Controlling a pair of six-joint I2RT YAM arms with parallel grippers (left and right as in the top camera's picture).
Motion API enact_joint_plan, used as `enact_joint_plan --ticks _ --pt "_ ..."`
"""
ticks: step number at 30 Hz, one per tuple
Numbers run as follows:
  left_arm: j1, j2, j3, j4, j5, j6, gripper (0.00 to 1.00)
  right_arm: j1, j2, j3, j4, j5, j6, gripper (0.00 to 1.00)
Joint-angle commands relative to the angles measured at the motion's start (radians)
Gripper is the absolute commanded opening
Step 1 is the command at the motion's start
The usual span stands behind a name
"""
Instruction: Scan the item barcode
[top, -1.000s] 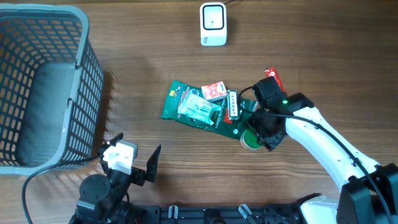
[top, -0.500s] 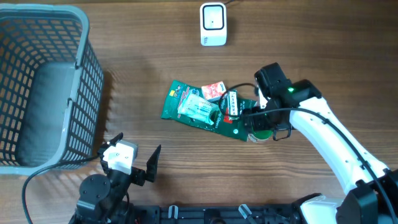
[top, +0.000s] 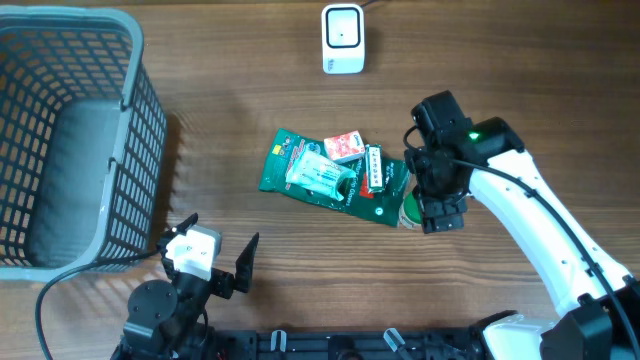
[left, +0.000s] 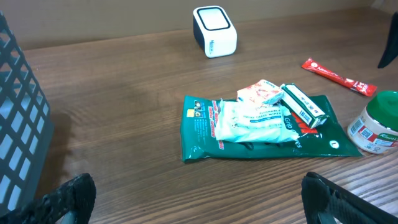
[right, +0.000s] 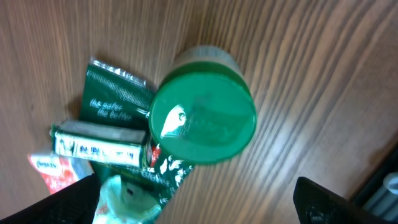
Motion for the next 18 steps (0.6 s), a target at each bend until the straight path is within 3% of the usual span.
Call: enact_joint_plan --ticks 1,7,10,11,13,16,18 --pt "0.000 -0.002 -0.006 0.003 0.011 0.019 1.00 -0.004 -0.002 -0.072 0.067 0.055 0.049 1.00" --pt "0.000 -0.002 -0.006 0.002 0.011 0.019 1.00 -0.004 -0.002 -0.202 0.233 0.056 0.022 0.98" --pt "0.000 -0.002 -0.006 0.003 0.011 0.019 1.00 -0.004 -0.002 -0.225 0.235 0.076 -0.073 0.69" --pt "0.000 -0.002 -0.006 0.003 0.011 0.019 1.00 -0.004 -0.002 -0.225 0.238 0.075 -0.129 0.64" --pt "0.000 -0.002 -0.006 0.003 0.011 0.019 1.00 -0.004 -0.002 -0.225 0.238 0.074 -0.303 0.50" --pt "0.000 -0.002 -0.006 0.003 0.011 0.019 1.00 -0.004 -0.002 -0.207 0.234 0.058 -0.599 0.50" --pt "0.000 -0.002 -0.006 0.003 0.011 0.019 1.00 -0.004 -0.002 -0.166 0.229 0.047 -1.032 0.51"
